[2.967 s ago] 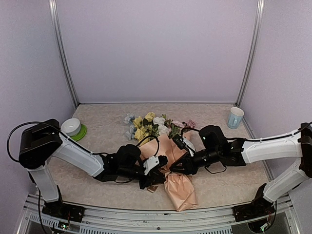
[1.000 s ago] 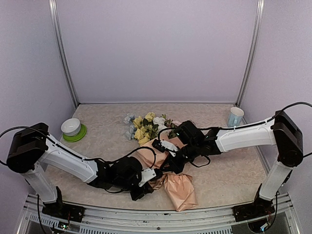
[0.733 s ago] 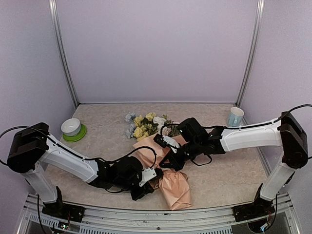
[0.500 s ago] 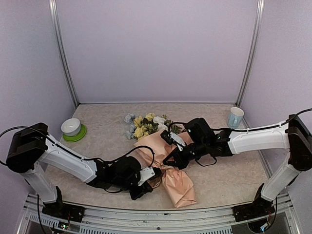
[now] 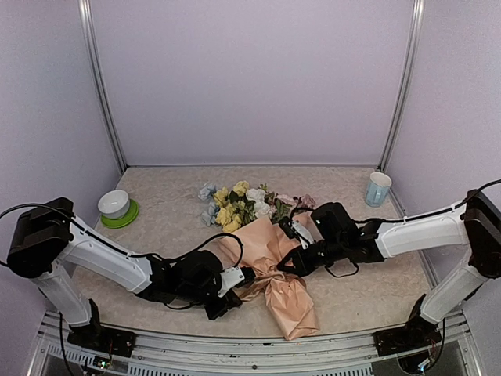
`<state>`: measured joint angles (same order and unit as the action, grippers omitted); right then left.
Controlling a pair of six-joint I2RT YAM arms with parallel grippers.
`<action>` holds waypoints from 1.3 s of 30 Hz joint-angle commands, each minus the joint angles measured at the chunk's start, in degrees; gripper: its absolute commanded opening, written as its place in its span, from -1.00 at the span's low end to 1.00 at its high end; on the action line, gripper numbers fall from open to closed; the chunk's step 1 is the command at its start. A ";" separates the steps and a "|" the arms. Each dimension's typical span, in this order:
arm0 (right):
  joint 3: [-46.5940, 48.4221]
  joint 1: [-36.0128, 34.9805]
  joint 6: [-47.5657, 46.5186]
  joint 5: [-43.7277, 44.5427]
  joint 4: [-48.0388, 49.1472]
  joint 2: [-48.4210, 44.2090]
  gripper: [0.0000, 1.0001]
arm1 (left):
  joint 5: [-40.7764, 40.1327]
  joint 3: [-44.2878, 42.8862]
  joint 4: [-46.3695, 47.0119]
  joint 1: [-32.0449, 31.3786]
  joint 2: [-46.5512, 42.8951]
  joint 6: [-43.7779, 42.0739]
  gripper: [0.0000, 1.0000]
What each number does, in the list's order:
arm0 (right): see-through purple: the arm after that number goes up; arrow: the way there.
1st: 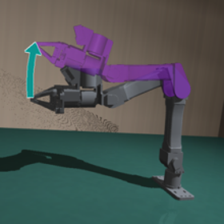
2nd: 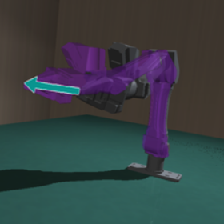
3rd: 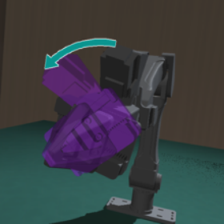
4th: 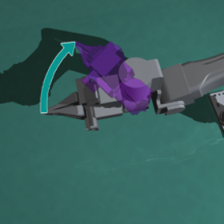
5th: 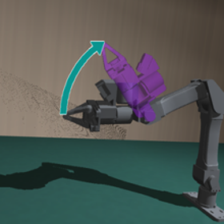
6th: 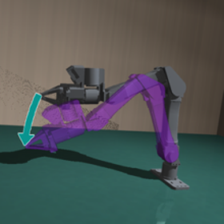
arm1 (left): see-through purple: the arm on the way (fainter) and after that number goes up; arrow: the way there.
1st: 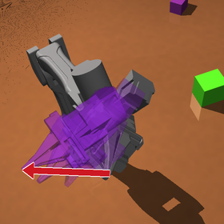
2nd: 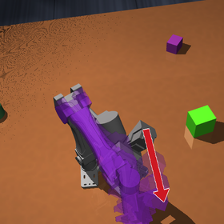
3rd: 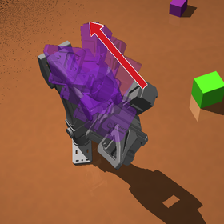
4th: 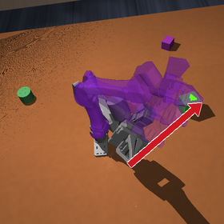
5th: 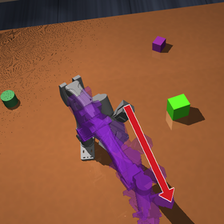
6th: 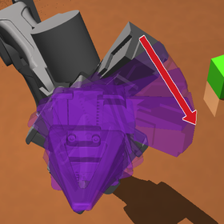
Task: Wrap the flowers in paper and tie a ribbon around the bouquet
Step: Cross the half-tied ribbon over the folded bouquet.
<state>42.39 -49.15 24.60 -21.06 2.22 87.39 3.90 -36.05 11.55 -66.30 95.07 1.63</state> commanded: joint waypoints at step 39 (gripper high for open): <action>2.36 -3.01 -1.77 -4.32 0.61 1.03 -0.71 | -0.81 -1.24 0.24 -0.23 -0.71 -2.25 -1.00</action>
<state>43.55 -51.75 23.35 -23.27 3.16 87.35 2.98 -36.16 11.49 -66.32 95.07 -0.30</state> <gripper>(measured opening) 0.128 0.007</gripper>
